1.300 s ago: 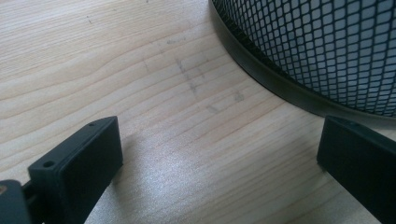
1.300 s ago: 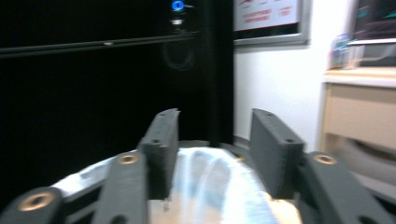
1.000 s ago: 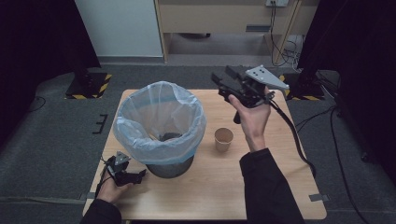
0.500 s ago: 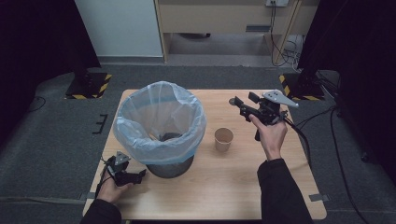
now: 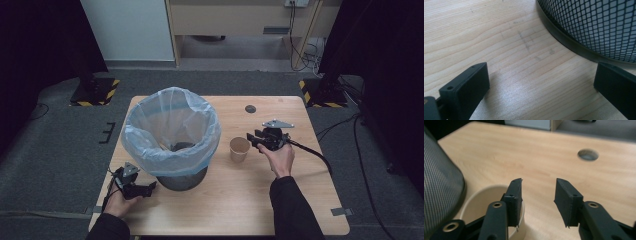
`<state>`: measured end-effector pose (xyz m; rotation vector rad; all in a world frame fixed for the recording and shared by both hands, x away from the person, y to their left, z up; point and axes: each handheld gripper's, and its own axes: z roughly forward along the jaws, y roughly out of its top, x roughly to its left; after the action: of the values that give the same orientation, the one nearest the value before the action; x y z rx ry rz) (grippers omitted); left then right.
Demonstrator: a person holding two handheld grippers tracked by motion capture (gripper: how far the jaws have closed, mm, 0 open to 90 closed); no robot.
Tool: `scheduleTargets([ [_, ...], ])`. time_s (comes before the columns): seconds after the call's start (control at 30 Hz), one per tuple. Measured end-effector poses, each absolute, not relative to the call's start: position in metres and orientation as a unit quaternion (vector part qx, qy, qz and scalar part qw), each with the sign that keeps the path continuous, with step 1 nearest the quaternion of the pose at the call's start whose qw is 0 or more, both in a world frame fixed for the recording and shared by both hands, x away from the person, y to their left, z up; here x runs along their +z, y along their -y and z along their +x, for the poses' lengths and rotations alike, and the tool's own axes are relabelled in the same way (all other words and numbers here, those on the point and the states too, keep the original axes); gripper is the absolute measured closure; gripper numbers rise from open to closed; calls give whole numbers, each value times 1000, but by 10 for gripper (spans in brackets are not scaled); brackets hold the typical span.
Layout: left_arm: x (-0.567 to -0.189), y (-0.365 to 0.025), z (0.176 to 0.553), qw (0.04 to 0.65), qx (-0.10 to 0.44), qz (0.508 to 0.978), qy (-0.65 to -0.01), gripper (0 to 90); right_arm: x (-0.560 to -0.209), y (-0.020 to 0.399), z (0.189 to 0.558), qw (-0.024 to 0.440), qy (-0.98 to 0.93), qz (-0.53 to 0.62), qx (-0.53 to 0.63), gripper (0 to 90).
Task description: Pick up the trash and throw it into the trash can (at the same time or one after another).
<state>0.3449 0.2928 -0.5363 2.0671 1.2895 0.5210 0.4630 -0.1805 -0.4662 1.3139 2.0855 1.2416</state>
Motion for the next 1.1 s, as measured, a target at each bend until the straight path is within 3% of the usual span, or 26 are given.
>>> scheduleTargets([
  [0.27,-536,-293,345,319,198,786,-491,0,-481,177,461,154,-761,472,417,676],
  [0.43,-536,-293,345,319,198,786,-491,0,-486,174,458,141,-770,474,403,814],
  [0.57,-536,-293,345,319,198,786,-491,0,-483,175,457,136,-764,476,414,831],
  [0.87,-536,-293,345,319,198,786,-491,0,-446,196,452,165,-714,482,481,832],
  [1.1,-536,-293,345,319,198,786,-491,0,-397,198,439,199,-662,455,562,832],
])
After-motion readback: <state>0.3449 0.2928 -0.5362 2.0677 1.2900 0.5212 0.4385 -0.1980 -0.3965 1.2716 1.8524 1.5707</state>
